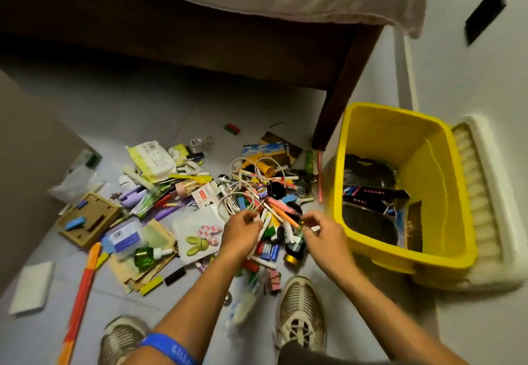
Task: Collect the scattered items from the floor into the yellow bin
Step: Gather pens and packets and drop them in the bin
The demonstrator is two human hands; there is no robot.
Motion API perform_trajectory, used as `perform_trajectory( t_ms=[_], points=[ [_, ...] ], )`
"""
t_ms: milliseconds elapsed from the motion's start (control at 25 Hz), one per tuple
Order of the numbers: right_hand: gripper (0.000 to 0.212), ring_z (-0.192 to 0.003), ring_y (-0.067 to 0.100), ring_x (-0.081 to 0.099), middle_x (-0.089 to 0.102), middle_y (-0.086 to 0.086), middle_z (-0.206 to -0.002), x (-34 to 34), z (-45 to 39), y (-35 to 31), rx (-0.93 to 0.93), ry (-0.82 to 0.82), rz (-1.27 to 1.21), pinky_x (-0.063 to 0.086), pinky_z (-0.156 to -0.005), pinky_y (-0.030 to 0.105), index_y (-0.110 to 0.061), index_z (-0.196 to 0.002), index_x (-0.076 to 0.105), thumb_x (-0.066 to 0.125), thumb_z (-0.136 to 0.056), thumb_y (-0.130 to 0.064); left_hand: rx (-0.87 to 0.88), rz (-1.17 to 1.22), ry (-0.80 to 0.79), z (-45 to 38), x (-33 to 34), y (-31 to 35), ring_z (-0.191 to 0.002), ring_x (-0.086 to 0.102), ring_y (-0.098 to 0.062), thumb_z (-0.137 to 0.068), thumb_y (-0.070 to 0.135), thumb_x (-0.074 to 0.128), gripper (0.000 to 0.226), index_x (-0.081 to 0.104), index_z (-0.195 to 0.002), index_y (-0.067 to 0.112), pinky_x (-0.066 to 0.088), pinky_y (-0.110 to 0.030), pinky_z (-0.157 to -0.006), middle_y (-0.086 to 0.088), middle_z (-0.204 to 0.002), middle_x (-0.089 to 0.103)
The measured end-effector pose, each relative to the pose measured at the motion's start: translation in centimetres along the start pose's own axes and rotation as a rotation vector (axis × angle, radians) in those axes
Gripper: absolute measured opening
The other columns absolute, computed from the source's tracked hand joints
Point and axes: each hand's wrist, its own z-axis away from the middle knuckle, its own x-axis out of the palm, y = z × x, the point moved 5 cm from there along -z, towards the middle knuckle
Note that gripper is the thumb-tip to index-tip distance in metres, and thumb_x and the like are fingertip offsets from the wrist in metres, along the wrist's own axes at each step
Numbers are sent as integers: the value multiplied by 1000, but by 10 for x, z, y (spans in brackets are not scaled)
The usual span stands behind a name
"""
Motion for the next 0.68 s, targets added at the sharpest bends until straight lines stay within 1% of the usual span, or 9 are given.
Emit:
perform_trajectory(
  t_ms=[80,120,160,280,400,440,520,600,680],
  points=[
    [43,-107,19,59,57,3,-131,41,-10,29,9,-95,303,51,-87,33,-22,-130,53,63,-87,-17,42,-247,0,-17,12,-29,-86,60,-10,-90,19,63,28,60,-117,25,44,-22,-70,3,-116,64],
    [61,-120,24,53,47,4,-141,56,-13,45,64,-143,380,48,-96,37,-22,-141,42,66,-85,-21,79,-362,2,-24,19,-40,-90,59,-13,-89,19,63,33,58,-120,25,45,-25,-73,3,-117,62],
    [75,-125,27,49,42,4,-145,64,-14,57,146,-166,370,45,-98,37,-25,-147,32,70,-82,-24,129,-439,11,-28,24,-46,-96,58,-17,-88,19,64,37,55,-124,23,47,-29,-77,1,-118,60],
    [86,-108,26,56,52,5,-128,78,-19,79,328,-88,144,43,-79,30,-38,-138,27,78,-71,-21,265,-590,43,-39,39,-56,-106,54,-23,-90,17,62,41,51,-129,19,49,-36,-87,-3,-119,54],
    [79,-93,18,59,59,2,-119,88,-17,86,473,56,-154,44,-58,16,-36,-122,30,81,-67,-10,298,-696,75,-45,42,-60,-96,54,-20,-99,20,50,24,52,-122,18,49,-34,-78,-3,-111,57],
    [77,-89,16,61,60,2,-118,91,-15,87,519,77,-254,46,-53,13,-34,-120,31,80,-68,-6,289,-671,87,-45,42,-60,-89,55,-18,-99,20,48,19,54,-117,18,49,-32,-73,-1,-103,59],
    [72,-83,17,65,60,7,-118,92,-10,87,614,83,-425,55,-52,21,-30,-122,32,77,-72,-2,234,-518,91,-39,37,-60,-74,58,-11,-98,21,51,14,58,-110,18,48,-23,-63,4,-87,61],
    [65,-75,18,66,62,11,-111,89,-1,84,713,77,-551,54,-48,24,-23,-127,34,73,-78,-6,112,-213,85,-36,28,-62,-63,64,-7,-96,24,58,14,59,-110,21,45,-12,-52,4,-80,66],
    [48,-75,23,66,63,16,-105,80,20,74,817,42,-780,48,-44,24,-12,-124,46,70,-82,-10,-33,142,119,-27,9,-66,-62,70,-9,-94,22,61,19,58,-113,25,49,-17,-50,-2,-81,72]
  ],
)
